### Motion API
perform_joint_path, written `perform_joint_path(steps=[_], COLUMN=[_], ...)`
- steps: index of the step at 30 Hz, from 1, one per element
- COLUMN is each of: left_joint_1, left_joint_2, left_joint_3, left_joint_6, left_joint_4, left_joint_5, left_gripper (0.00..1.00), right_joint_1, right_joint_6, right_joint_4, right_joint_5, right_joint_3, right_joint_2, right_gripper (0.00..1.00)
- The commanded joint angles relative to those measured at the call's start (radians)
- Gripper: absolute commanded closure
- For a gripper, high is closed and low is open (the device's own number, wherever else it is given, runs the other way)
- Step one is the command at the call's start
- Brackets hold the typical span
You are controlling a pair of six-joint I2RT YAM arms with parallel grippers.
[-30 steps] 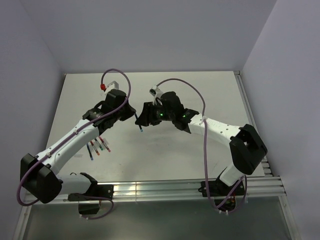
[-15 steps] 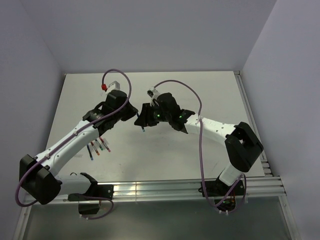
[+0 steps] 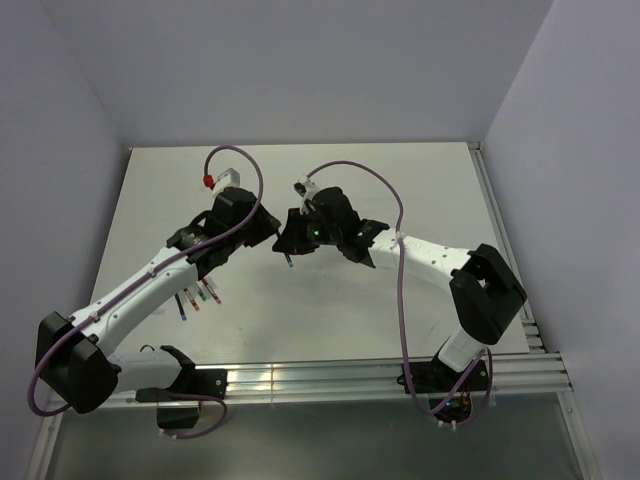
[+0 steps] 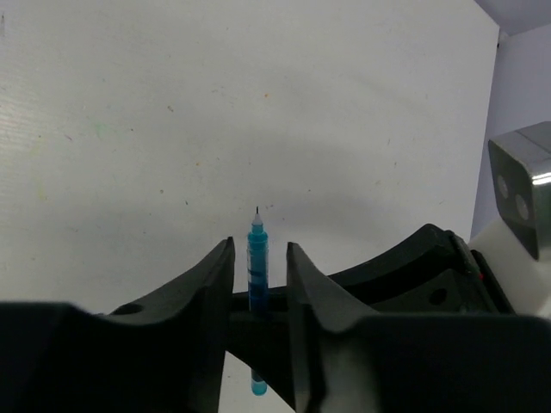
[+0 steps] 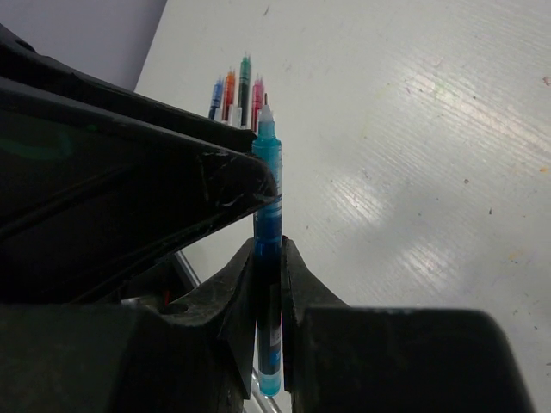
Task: Insert the pens into the pen caps
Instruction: Pick up the pen from the center of the board.
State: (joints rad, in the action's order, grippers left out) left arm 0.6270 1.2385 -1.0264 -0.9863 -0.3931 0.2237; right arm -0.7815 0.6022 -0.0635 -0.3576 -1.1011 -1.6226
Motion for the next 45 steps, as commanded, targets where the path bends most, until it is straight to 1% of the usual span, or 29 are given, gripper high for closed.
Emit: perform_joint_path(steps=[1,2,4,5,6,8,10,12,13,15,17,18,19,22,24,27,29,32,34,45], left_joint_1=[0.011,0.01,0.01,0.01,0.01,0.01,0.01,0.008,0.008,0.002,-0.01,-0.033,-0.05,-0.111,-0.154,-0.219,-0.263,-0.292,-0.303,-0.369], left_joint_2=[-0.036,-0.04,-0.05,-0.054,-0.071,-0.103,-0.126,-0.152,-0.154,-0.16,-0.151,-0.142,-0.136,-0.088,-0.059,-0.036,-0.013,0.033,0.056,0.11], left_joint_3=[-0.015,-0.023,-0.046,-0.05,-0.058,-0.06,-0.046,-0.025,-0.018,0.012,0.043,0.066,0.078,0.115,0.144,0.193,0.221,0.223,0.224,0.262], left_joint_6=[0.001,0.0,0.003,0.003,0.0,-0.005,-0.02,-0.06,-0.078,-0.136,-0.172,-0.181,-0.187,-0.201,-0.204,-0.196,-0.175,-0.155,-0.147,-0.101], left_joint_4=[0.014,0.005,-0.023,-0.035,-0.047,-0.09,-0.156,-0.214,-0.274,-0.331,-0.366,-0.374,-0.378,-0.372,-0.349,-0.299,-0.267,-0.247,-0.236,-0.185], left_joint_5=[0.019,0.032,0.039,0.048,0.054,0.066,0.117,0.195,0.224,0.296,0.313,0.309,0.295,0.254,0.238,0.186,0.148,0.146,0.144,0.123], left_gripper=[0.62,0.51,0.47,0.41,0.38,0.35,0.33,0.34,0.34,0.33,0.38,0.4,0.45,0.48,0.48,0.46,0.46,0.47,0.51,0.52], right_joint_1=[-0.004,-0.004,-0.002,-0.001,0.004,0.013,0.031,0.047,0.071,0.099,0.139,0.149,0.163,0.171,0.176,0.183,0.192,0.194,0.195,0.195], right_joint_6=[-0.05,-0.056,-0.073,-0.077,-0.082,-0.096,-0.116,-0.133,-0.137,-0.127,-0.116,-0.111,-0.111,-0.116,-0.116,-0.11,-0.108,-0.105,-0.105,-0.101], right_joint_4=[0.028,0.037,0.056,0.079,0.093,0.105,0.135,0.165,0.172,0.166,0.146,0.133,0.131,0.136,0.136,0.126,0.125,0.117,0.113,0.11], right_joint_5=[0.035,0.045,0.051,0.052,0.051,0.037,0.039,0.039,0.034,0.005,-0.017,-0.027,-0.037,-0.034,-0.037,-0.04,-0.046,-0.047,-0.049,-0.053], right_joint_3=[-0.057,-0.06,-0.069,-0.066,-0.068,-0.06,-0.054,-0.046,-0.039,-0.019,0.016,0.027,0.039,0.05,0.061,0.079,0.081,0.086,0.089,0.093], right_joint_2=[0.015,0.026,0.041,0.046,0.05,0.061,0.073,0.084,0.098,0.118,0.15,0.159,0.17,0.184,0.19,0.199,0.201,0.202,0.201,0.204], right_gripper=[1.0,1.0,1.0,1.0,1.0,1.0,1.0,1.0,1.0,1.0,1.0,1.0,1.0,1.0,1.0,1.0,1.0,1.0,1.0,1.0])
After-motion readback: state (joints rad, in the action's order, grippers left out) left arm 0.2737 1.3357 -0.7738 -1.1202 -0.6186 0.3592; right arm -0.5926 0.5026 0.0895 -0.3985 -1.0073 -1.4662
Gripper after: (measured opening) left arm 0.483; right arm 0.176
